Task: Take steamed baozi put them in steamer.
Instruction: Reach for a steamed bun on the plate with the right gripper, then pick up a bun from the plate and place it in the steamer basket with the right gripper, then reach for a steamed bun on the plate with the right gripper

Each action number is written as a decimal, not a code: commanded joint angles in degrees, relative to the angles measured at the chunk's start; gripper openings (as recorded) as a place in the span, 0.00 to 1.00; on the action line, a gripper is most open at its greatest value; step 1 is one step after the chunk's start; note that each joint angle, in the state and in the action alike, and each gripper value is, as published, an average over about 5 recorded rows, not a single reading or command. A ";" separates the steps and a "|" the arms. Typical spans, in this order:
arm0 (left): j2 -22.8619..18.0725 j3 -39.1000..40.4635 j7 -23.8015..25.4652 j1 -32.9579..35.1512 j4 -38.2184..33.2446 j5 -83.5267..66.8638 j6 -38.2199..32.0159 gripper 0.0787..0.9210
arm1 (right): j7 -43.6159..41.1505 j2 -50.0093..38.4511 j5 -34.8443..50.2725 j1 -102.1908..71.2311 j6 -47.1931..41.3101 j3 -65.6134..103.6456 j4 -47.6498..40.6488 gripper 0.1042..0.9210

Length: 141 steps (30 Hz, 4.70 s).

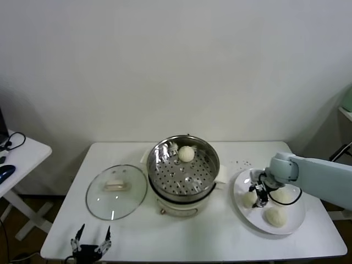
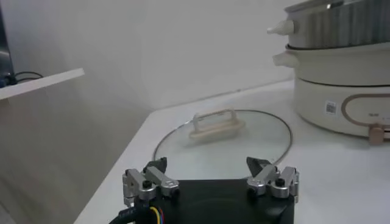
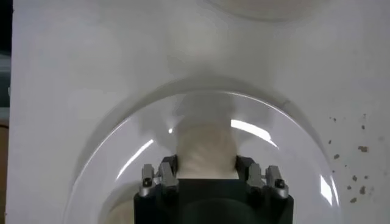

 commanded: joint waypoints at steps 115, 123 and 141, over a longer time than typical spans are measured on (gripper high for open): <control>0.05 -0.37 -0.50 0.36 -0.48 1.14 -1.35 0.88 | -8.33 -17.34 -14.17 -7.61 4.60 7.93 8.65 0.88; -0.52 -0.28 -0.58 0.62 -0.23 2.08 -1.46 0.88 | -8.00 -13.90 -15.45 -8.76 5.47 9.63 2.53 0.88; -0.58 -0.42 -0.58 0.57 -0.07 2.12 -1.16 0.88 | -8.23 -14.50 -13.34 -8.52 4.41 9.45 6.78 0.88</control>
